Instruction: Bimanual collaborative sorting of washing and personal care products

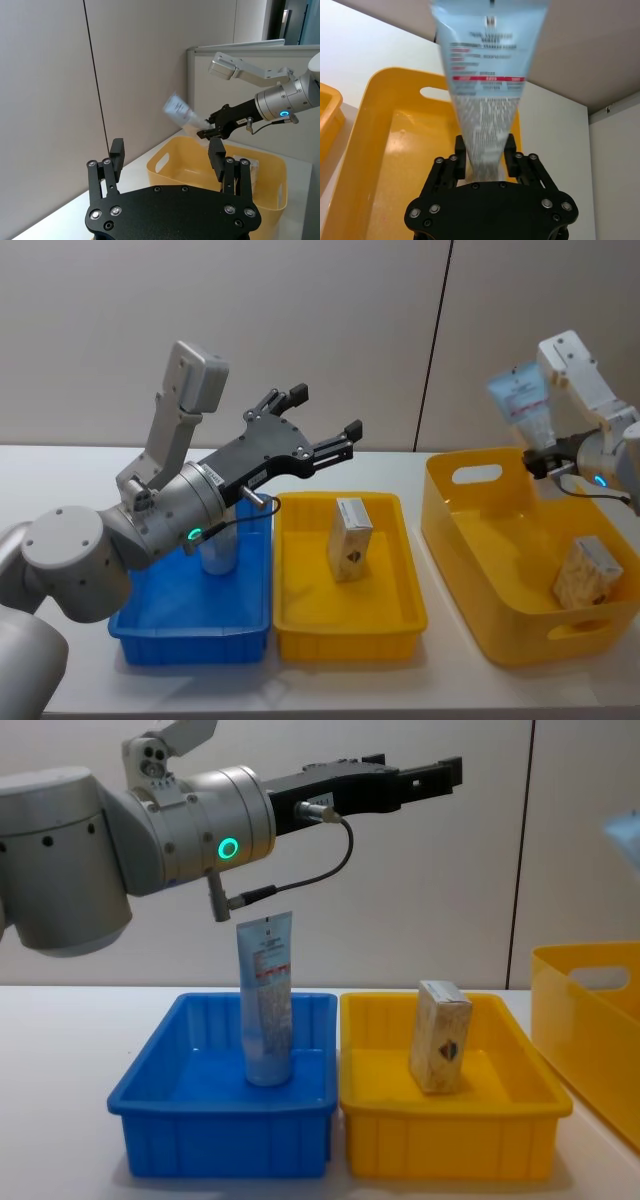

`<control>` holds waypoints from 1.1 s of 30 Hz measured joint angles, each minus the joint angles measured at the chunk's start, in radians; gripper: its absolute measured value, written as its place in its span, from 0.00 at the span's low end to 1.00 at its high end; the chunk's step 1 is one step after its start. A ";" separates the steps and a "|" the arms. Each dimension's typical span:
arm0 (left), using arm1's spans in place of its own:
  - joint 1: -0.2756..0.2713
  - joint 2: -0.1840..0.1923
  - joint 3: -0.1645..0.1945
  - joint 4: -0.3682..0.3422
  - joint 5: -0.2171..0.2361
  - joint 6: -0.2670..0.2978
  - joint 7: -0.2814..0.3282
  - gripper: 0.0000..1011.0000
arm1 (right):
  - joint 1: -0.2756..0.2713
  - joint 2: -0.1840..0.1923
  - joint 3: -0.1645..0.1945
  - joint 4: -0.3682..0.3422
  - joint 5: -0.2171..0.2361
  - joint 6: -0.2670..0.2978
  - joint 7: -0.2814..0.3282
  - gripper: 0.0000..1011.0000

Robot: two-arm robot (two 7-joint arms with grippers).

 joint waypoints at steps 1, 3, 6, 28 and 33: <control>0.000 0.000 0.000 0.000 0.000 0.000 0.000 0.99 | 0.000 0.001 0.000 -0.002 0.000 0.002 0.002 0.44; 0.000 0.000 0.000 0.000 0.000 0.000 0.000 0.99 | -0.001 0.001 0.000 -0.003 0.000 0.003 0.003 0.48; 0.000 0.000 0.000 0.000 0.000 0.000 0.000 0.99 | -0.001 0.002 0.000 -0.005 -0.001 0.006 0.005 0.58; 0.000 0.000 0.000 0.000 0.000 0.000 0.000 0.99 | -0.003 0.005 0.000 -0.010 -0.002 0.015 0.013 0.99; 0.000 0.000 0.000 0.000 0.000 0.000 0.000 0.99 | -0.003 0.005 0.000 -0.010 -0.002 0.016 0.014 0.99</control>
